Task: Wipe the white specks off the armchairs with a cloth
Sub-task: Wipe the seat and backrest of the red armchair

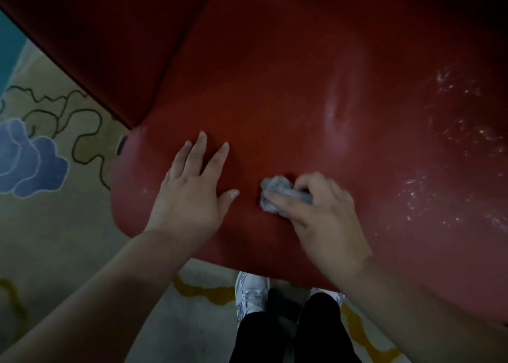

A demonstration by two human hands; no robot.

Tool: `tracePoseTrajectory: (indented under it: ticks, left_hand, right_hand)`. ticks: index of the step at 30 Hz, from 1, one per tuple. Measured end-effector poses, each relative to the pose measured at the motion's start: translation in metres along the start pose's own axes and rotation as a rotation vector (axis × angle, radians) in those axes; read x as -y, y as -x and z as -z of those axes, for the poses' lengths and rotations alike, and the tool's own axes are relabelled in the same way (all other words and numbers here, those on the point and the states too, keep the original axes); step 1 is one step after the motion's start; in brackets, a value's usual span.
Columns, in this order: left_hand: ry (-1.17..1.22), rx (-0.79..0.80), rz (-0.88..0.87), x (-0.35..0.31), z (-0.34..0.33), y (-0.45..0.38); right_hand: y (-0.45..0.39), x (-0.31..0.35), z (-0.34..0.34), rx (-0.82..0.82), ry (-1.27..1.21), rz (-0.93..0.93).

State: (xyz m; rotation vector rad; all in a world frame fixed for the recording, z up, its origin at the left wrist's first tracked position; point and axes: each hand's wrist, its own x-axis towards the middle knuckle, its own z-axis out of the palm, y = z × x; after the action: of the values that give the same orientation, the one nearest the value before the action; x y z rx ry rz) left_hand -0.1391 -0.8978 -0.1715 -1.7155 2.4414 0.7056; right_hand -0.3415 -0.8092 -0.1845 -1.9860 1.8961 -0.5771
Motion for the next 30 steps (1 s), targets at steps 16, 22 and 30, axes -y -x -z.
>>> tracePoseTrajectory:
  ticks: [16,22,30]
  left_hand:
    - [0.015,-0.098,0.059,-0.014,-0.012,0.009]
    - [0.021,-0.097,0.083,-0.034,-0.011,-0.001]
    - [-0.015,-0.082,-0.043,-0.087,-0.015,-0.025]
  right_hand:
    - [0.008,-0.034,0.015,-0.056,0.142,0.021]
    - [-0.010,-0.032,0.012,-0.148,0.063,-0.168]
    - [0.018,-0.095,0.058,-0.167,0.223,-0.228]
